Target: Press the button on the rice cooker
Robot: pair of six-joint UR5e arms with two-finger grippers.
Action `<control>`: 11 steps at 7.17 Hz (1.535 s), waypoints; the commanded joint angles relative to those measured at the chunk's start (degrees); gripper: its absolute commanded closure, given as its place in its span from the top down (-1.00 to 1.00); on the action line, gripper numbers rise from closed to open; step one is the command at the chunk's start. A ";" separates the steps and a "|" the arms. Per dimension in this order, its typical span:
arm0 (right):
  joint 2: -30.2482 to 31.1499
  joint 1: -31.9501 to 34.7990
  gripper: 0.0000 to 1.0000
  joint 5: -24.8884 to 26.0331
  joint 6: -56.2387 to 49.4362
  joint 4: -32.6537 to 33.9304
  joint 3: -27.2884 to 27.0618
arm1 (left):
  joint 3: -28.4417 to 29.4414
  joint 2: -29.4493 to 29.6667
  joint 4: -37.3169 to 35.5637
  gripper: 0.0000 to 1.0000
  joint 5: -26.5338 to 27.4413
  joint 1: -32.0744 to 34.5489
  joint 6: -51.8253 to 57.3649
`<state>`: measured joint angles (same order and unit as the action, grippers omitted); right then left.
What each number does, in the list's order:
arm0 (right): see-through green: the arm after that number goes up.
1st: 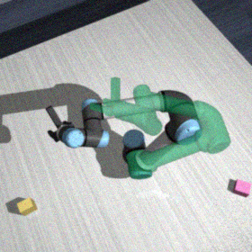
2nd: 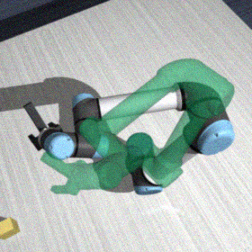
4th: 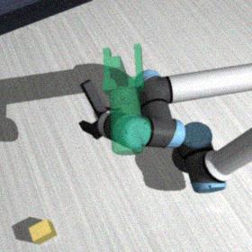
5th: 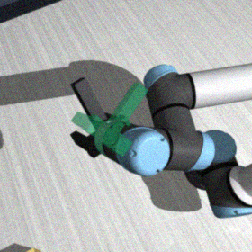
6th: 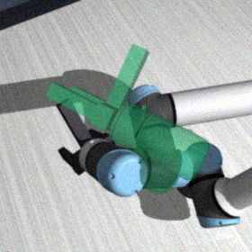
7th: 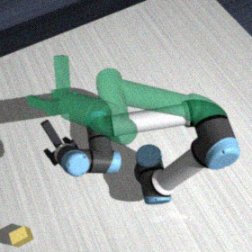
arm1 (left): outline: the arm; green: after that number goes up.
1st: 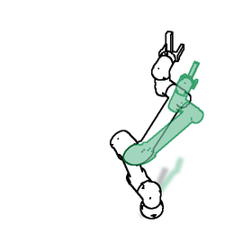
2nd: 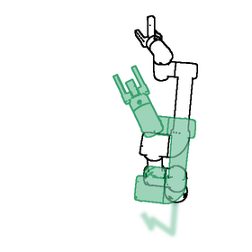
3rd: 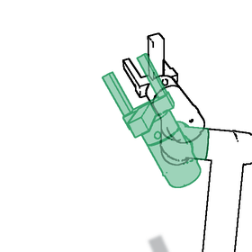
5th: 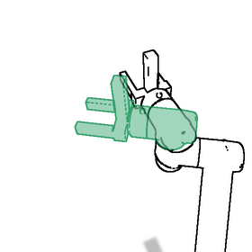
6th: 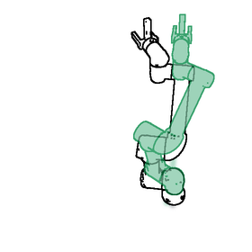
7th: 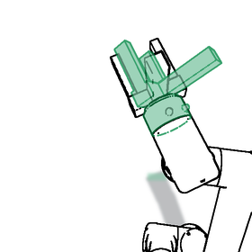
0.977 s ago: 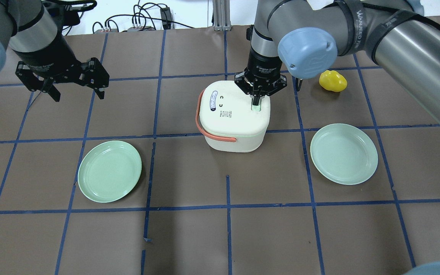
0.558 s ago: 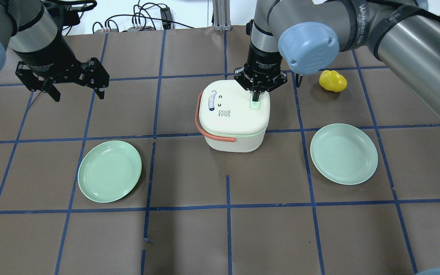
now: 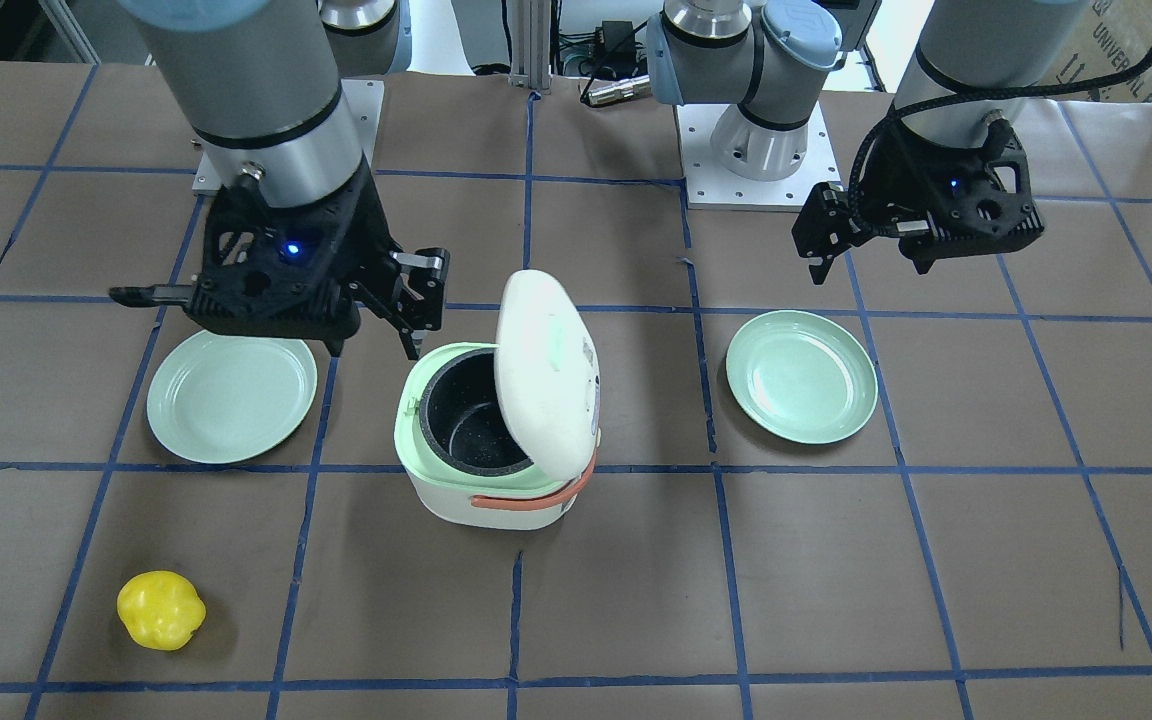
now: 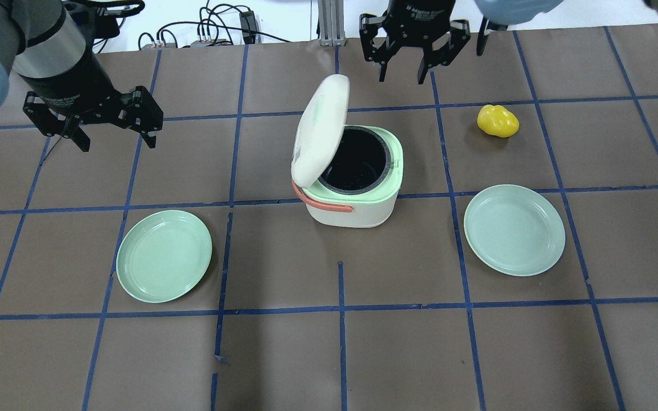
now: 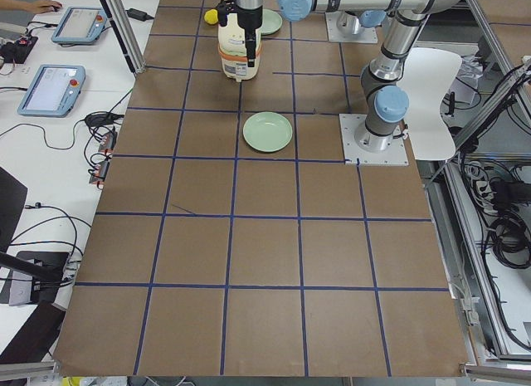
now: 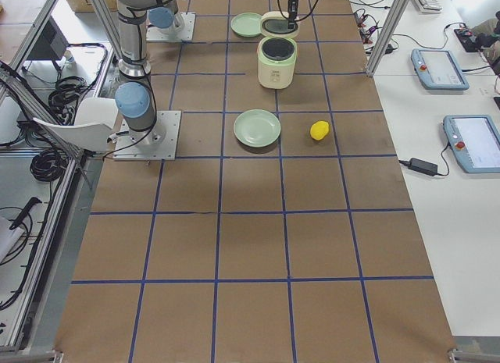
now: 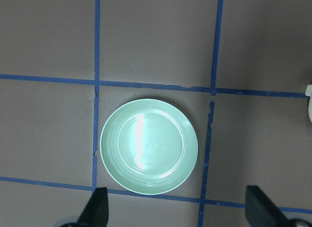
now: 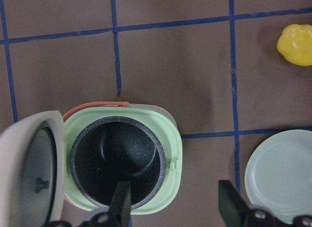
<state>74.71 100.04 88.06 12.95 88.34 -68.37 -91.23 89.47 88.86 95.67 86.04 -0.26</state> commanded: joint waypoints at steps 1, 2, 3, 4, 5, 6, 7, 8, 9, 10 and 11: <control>3.14 -5.79 0.99 3.34 -11.67 -4.47 0.79 | 0.00 0.00 0.09 1.00 0.04 0.00 0.00; 4.72 -9.39 0.98 3.35 -16.76 -4.84 -1.40 | 0.00 0.00 0.00 1.00 0.04 0.00 0.00; 6.22 -11.95 0.97 3.35 -20.21 -4.66 -4.55 | 0.00 0.00 0.09 1.00 -0.05 0.00 0.00; 7.10 -13.28 0.97 3.35 -21.20 -4.58 -6.67 | 0.00 0.00 0.09 1.00 -0.05 0.00 0.00; 7.20 -13.46 0.98 3.44 -21.12 -4.49 -7.82 | 0.00 0.00 0.00 1.00 -0.05 0.00 0.00; 7.20 -13.55 0.99 3.35 -21.12 -4.57 -8.01 | 0.00 0.00 0.09 1.00 -0.05 0.00 0.00; 7.20 -13.47 0.99 3.35 -21.12 -4.58 -8.01 | 0.00 0.00 0.00 1.00 0.04 0.00 0.00; 7.20 -13.47 0.99 3.52 -20.95 -4.66 -8.01 | 0.00 0.00 0.09 1.00 0.04 0.00 0.00; 6.94 -13.38 0.99 3.09 -20.94 -4.66 -8.01 | 0.00 0.00 0.00 1.00 -0.05 0.00 0.00; 7.20 -13.03 0.99 2.65 -20.25 -4.75 -8.01 | 0.00 0.00 0.00 1.00 -0.05 0.00 0.00; 7.29 -13.03 0.99 2.56 -20.33 -4.84 -8.01 | 0.00 0.00 0.00 1.00 -0.05 0.00 0.00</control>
<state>81.88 86.88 90.87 -7.55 83.60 -76.37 -91.23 89.47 88.86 95.63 86.05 -0.26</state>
